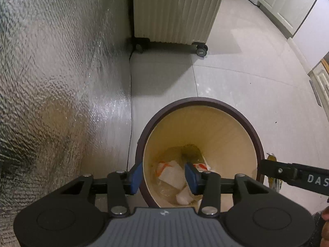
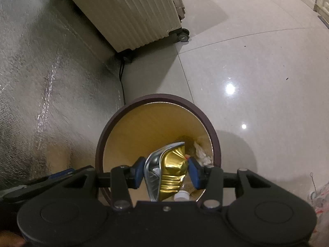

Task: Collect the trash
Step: 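Open both grippers to drop the clear bag and gold wrapper into the bin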

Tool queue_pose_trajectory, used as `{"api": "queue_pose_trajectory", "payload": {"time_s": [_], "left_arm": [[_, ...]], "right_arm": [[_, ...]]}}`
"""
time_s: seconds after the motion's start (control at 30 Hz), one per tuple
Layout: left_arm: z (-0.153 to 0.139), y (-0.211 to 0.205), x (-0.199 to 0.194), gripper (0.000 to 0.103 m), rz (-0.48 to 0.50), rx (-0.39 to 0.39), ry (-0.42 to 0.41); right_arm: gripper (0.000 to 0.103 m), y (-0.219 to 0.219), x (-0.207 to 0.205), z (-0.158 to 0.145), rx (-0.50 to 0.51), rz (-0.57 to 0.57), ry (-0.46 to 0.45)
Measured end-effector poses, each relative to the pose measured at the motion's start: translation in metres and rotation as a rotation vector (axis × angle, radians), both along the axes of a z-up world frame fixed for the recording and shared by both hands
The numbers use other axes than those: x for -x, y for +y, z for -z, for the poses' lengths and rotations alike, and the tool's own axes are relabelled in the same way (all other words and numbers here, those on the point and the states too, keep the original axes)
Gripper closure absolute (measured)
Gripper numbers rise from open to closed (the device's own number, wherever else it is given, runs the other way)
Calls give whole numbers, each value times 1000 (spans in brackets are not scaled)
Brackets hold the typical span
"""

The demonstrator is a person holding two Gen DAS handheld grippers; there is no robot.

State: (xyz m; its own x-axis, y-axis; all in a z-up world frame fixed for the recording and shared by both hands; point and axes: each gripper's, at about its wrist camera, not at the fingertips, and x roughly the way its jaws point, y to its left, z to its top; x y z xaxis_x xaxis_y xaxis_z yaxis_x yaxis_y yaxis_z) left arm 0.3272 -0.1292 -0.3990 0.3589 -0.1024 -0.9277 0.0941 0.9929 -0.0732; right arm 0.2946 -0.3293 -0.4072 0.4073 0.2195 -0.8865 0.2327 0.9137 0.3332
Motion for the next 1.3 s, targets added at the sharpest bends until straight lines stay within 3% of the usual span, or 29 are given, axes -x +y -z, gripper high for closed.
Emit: {"api": "queue_pose_trajectory", "payload": {"time_s": [0.23, 0.4, 0.5, 0.77, 0.9, 1.07, 1.3], "left_arm": [[6, 5, -2, 46, -42, -31, 37], [6, 5, -1, 30, -51, -5, 51], [10, 2, -3, 28, -45, -2, 62], [15, 3, -5, 23, -66, -13, 92], [13, 5, -6, 11, -75, -21, 100], [12, 6, -3, 2, -76, -33, 112], [5, 7, 4, 0, -77, -61, 105]], "right_arm": [[57, 7, -5, 4, 37, -44, 6], [55, 9, -5, 7, 77, -47, 27], [50, 9, -4, 11, 76, -52, 50], [48, 14, -2, 12, 117, -105, 81], [44, 12, -1, 11, 148, -126, 99], [37, 4, 2, 6, 158, -100, 98], [10, -6, 9, -1, 161, -71, 86]]}}
